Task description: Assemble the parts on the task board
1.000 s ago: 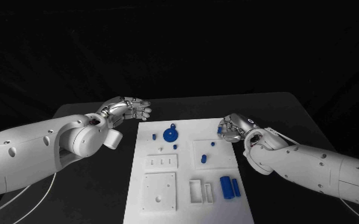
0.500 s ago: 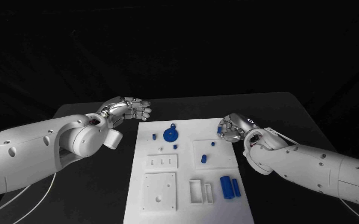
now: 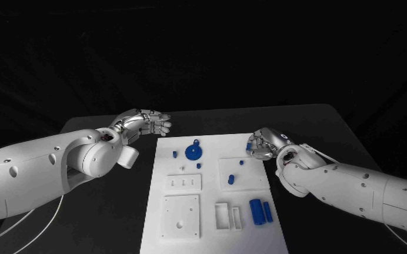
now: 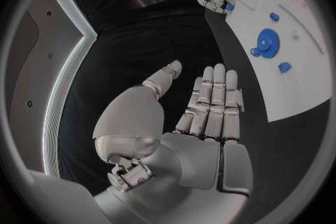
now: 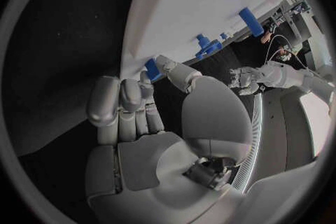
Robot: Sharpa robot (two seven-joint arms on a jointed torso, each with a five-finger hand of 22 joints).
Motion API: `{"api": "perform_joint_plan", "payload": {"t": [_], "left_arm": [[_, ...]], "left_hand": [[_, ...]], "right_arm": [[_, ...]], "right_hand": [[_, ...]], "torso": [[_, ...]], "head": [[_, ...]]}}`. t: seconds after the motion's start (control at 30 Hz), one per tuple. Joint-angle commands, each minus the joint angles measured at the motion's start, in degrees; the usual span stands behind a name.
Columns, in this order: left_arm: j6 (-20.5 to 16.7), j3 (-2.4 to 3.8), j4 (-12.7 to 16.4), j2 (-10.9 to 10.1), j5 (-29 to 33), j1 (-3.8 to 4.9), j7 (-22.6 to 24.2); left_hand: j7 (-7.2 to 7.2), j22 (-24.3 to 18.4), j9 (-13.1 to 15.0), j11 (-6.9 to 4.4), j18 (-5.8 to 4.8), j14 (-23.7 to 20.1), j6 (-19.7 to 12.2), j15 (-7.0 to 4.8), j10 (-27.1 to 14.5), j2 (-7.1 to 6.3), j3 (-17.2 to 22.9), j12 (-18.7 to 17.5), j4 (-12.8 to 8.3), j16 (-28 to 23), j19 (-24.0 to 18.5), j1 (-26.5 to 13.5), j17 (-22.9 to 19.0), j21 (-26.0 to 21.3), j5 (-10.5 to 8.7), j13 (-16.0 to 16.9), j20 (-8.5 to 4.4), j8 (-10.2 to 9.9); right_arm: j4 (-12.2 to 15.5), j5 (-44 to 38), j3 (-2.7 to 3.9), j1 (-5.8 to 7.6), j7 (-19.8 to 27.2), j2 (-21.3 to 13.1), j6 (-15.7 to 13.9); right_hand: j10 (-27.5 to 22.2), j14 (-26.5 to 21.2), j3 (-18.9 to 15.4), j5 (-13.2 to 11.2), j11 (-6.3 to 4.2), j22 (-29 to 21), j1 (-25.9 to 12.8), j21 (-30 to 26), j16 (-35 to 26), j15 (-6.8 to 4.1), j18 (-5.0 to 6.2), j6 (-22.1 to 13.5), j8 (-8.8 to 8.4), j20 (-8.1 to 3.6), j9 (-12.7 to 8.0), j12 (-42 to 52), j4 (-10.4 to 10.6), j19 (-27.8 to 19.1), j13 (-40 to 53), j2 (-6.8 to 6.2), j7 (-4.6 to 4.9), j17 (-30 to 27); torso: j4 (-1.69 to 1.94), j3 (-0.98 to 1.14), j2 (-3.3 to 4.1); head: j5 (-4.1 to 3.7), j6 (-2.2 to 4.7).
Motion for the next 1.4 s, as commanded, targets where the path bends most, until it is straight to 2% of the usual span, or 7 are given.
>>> {"api": "perform_joint_plan", "payload": {"t": [0.03,0.5,0.57,0.67,0.73,1.0,1.4], "left_arm": [[0.85,0.03,0.09,0.05,-0.26,0.03,0.32],[0.91,0.03,0.13,0.0,-0.29,0.03,0.34],[0.92,0.03,0.15,0.0,-0.29,0.03,0.35],[0.95,0.03,0.15,0.0,-0.29,0.03,0.35],[0.93,0.03,0.13,0.0,-0.29,0.03,0.34],[0.93,0.03,0.18,-0.03,-0.29,0.03,0.36],[0.94,0.03,0.26,-0.11,-0.29,0.03,0.32]], "left_hand": [[1.58,0.82,0.07,0.27,0.9,0.11,-0.44,0.14,-0.13,-0.01,0.19,-0.36,-0.27,-0.32,-0.52,-0.38,0.06,0.25,0.3,-0.06,0.0,-0.39],[1.58,0.82,0.07,0.28,0.9,0.11,-0.47,0.15,-0.15,-0.03,0.2,-0.37,-0.29,-0.32,-0.52,-0.38,0.07,0.25,0.28,-0.06,0.0,-0.4],[1.59,0.82,0.07,0.28,0.9,0.11,-0.47,0.15,-0.15,-0.03,0.2,-0.37,-0.28,-0.33,-0.52,-0.38,0.08,0.25,0.28,-0.06,0.0,-0.4],[1.59,0.82,0.07,0.28,0.9,0.11,-0.47,0.15,-0.15,-0.02,0.21,-0.37,-0.28,-0.33,-0.52,-0.38,0.08,0.26,0.27,-0.06,0.0,-0.4],[1.59,0.82,0.07,0.28,0.9,0.11,-0.47,0.15,-0.14,-0.02,0.21,-0.37,-0.28,-0.33,-0.52,-0.39,0.08,0.26,0.27,-0.06,0.0,-0.4],[1.59,0.82,0.07,0.28,0.9,0.11,-0.46,0.15,-0.14,-0.01,0.21,-0.38,-0.27,-0.33,-0.52,-0.4,0.09,0.26,0.27,-0.06,0.0,-0.39],[1.59,0.82,0.08,0.29,0.89,0.12,-0.47,0.15,-0.14,0.0,0.2,-0.38,-0.23,-0.34,-0.52,-0.46,0.1,0.26,0.25,-0.06,0.01,-0.39]], "right_arm": [[-0.1,0.08,0.02,-0.03,0.24,0.1,-0.18],[-0.33,0.14,0.02,-0.03,0.25,0.25,-0.08],[-0.34,0.13,0.02,-0.03,0.24,0.24,-0.04],[-0.37,0.07,0.02,-0.03,0.26,0.24,-0.08],[-0.37,-0.4,0.02,-0.03,0.23,0.23,0.01],[-0.56,-1.07,0.01,-0.03,0.67,0.23,0.84],[-0.76,-1.33,0.01,-0.04,1.28,0.41,0.56]], "right_hand": [[-0.3,0.03,-1.1,1.81,0.02,0.37,-0.88,-0.33,-0.25,0.05,11.96,-0.51,-0.26,-0.82,-0.02,-0.25,0.08,1.38,0.15,-0.09,0.05,0.13],[-0.47,-0.06,-2.92,2.36,0.11,0.32,-1.23,-0.63,-0.41,0.15,12.01,-0.81,-0.54,-0.76,0.04,-0.42,-0.19,1.24,0.42,-0.11,0.14,0.31],[-0.46,-0.08,-2.9,1.65,0.05,0.32,-0.78,-0.69,-0.48,0.11,12.01,-0.51,-0.42,-0.75,0.14,-0.47,-0.34,1.21,0.5,0.18,0.08,0.37],[-0.33,-0.06,-1.53,-2.01,-0.12,0.33,0.63,-0.84,-0.64,-0.04,12.01,0.19,-0.21,-0.8,0.34,-0.63,-0.29,1.12,0.62,0.77,-0.13,0.47],[-0.23,-0.03,-0.38,-3.34,-0.24,0.41,1.33,-0.8,-0.72,-0.14,11.98,0.67,-0.05,-0.84,0.44,-0.72,-0.16,1.11,0.68,1.17,-0.25,0.52],[0.27,0.11,2.05,-3.78,-0.76,0.75,2.39,-0.32,-0.75,-0.6,11.84,2.38,0.72,-1.08,0.97,-0.7,-0.07,1.24,0.95,2.65,-0.8,0.73],[1.01,0.3,1.42,-3.79,-1.16,0.78,1.07,-0.37,-0.72,-0.95,11.93,3.49,1.19,-1.04,1.32,-0.51,0.18,1.1,1.26,3.15,-1.23,0.9]], "torso": [[-0.01,0.02,-0.03],[-0.03,0.04,-0.02],[-0.04,0.04,-0.03],[-0.04,0.04,-0.03],[-0.02,0.04,-0.03],[-0.04,0.05,-0.03],[0.0,0.03,-0.02]], "head": [[-0.02,-0.04],[-0.02,-0.28],[-0.03,-0.22],[-0.03,-0.22],[0.0,-0.23],[0.01,-0.24],[0.05,-0.27]]}}
